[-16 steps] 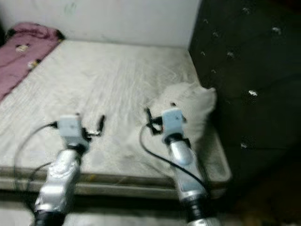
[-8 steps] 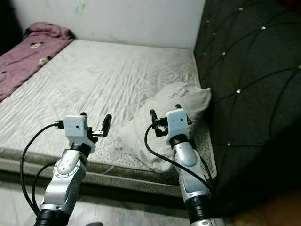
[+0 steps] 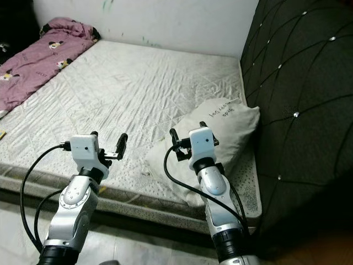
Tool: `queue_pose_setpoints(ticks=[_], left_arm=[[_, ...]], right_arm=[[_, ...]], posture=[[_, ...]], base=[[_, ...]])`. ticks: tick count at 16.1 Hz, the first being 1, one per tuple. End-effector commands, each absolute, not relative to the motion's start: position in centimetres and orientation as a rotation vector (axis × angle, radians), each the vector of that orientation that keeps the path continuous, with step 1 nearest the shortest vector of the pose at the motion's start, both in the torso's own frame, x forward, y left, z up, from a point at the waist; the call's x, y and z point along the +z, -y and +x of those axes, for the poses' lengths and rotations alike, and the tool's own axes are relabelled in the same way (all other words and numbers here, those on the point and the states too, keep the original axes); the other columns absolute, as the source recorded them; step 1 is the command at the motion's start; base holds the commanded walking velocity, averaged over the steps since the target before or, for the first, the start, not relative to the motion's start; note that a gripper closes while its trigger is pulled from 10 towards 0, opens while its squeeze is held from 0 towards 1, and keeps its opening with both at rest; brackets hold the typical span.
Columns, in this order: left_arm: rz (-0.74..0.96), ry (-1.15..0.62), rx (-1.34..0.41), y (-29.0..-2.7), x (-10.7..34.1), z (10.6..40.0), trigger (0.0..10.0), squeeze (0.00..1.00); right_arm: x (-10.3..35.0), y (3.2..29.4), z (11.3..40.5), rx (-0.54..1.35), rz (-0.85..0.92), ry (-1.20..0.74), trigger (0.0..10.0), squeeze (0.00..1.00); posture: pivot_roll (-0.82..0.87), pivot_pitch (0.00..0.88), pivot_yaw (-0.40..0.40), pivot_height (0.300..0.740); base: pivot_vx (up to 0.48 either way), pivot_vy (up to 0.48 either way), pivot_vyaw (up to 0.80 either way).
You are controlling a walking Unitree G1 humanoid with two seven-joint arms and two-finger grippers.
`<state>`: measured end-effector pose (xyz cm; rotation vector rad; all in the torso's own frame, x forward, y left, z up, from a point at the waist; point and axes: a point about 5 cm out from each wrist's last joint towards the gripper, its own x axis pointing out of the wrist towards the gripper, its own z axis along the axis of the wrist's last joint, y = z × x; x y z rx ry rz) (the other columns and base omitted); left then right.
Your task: Clean up the room
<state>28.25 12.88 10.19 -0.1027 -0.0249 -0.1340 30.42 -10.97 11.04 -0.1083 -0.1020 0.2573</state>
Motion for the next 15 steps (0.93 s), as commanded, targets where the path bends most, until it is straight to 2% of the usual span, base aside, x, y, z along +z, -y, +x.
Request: queue_pose_setpoints(ticks=[1,9,13,15], left_arm=[[-0.105,0.043,-0.151,-12.75,10.64,28.41,10.0,0.00],[-0.103,0.044,-0.167,-12.63,10.69,28.53,10.0,0.00],[-0.101,0.044,-0.173,-12.62,10.70,28.58,10.0,0.00],[-0.093,0.038,-0.160,-12.67,10.63,28.61,10.0,0.00]], right_arm=[[11.39,11.08,30.63,0.254,-0.111,0.114,10.0,0.00],[11.46,11.11,30.74,0.247,-0.108,0.117,10.0,0.00],[11.47,11.14,30.78,0.243,-0.106,0.117,10.0,0.00],[11.47,11.16,30.79,0.240,-0.103,0.117,10.0,0.00]], posture=[[0.01,0.000,-0.030,0.740],[0.01,0.000,-0.026,0.740],[0.01,0.000,-0.025,0.740],[0.01,0.000,-0.025,0.740]], base=[[0.255,0.000,0.00],[0.255,0.000,0.00],[0.372,0.000,0.00],[0.000,0.000,0.00]])
